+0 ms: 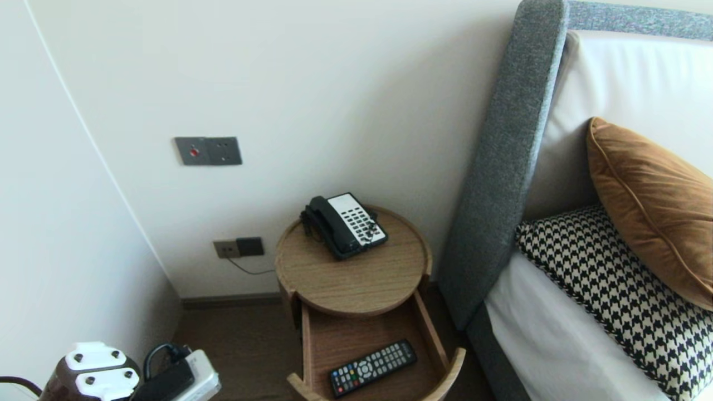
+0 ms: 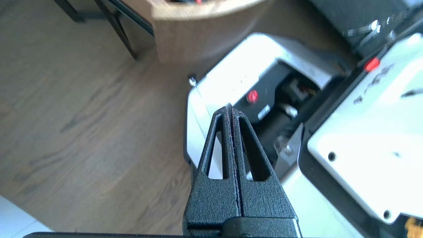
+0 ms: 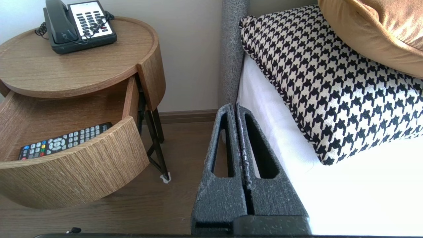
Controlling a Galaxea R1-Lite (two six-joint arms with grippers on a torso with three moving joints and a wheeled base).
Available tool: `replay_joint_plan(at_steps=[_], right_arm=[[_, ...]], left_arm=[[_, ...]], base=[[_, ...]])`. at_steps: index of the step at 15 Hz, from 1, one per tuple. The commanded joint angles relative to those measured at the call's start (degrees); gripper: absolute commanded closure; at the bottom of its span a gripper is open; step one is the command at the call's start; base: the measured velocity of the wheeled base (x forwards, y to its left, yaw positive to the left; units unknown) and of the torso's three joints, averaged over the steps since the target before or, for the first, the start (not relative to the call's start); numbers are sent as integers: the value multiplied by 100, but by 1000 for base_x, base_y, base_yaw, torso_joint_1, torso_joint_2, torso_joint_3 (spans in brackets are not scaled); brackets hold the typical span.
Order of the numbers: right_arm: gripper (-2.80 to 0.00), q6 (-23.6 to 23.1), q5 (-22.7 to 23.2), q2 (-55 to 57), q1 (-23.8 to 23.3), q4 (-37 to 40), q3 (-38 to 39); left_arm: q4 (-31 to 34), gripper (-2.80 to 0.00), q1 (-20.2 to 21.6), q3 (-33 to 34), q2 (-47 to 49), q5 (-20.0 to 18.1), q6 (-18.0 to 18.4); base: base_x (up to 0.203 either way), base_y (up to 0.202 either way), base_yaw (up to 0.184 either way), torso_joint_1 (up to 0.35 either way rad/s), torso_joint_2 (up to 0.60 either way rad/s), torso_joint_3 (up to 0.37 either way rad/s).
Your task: Close the nightstand drawer
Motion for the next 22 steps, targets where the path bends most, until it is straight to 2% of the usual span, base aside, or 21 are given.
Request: replay_joint_plan(at_steps=[1,6,9,12,16,22], right_arm=[[0,-3,1,-1,-4,-1,0],[0,-3,1,-1,-4,2,0],[0,-3,1,-1,1,7,0],[0,-3,1,-1,1,4,0],[0,-3,1,-1,1,-1,0],[0,-3,1,-1,1,-1,0]], left_arm=[[-13,0,-219,-43,469,2,1],[-257,0,-745,-422,1651,142,-57],[-1026,0,-924,-521,2381,448,-295],[-1764,0,-978,-492,2977,678,-432],[-2346,0,-979,-607,3546,880,-451],[-2502,0,-981,-966,3874,959,-558]], base=[[0,0,0,0,0,0],[0,0,0,0,0,0],[0,0,0,0,0,0],[0,0,0,0,0,0],[0,0,0,0,0,0],[0,0,0,0,0,0]])
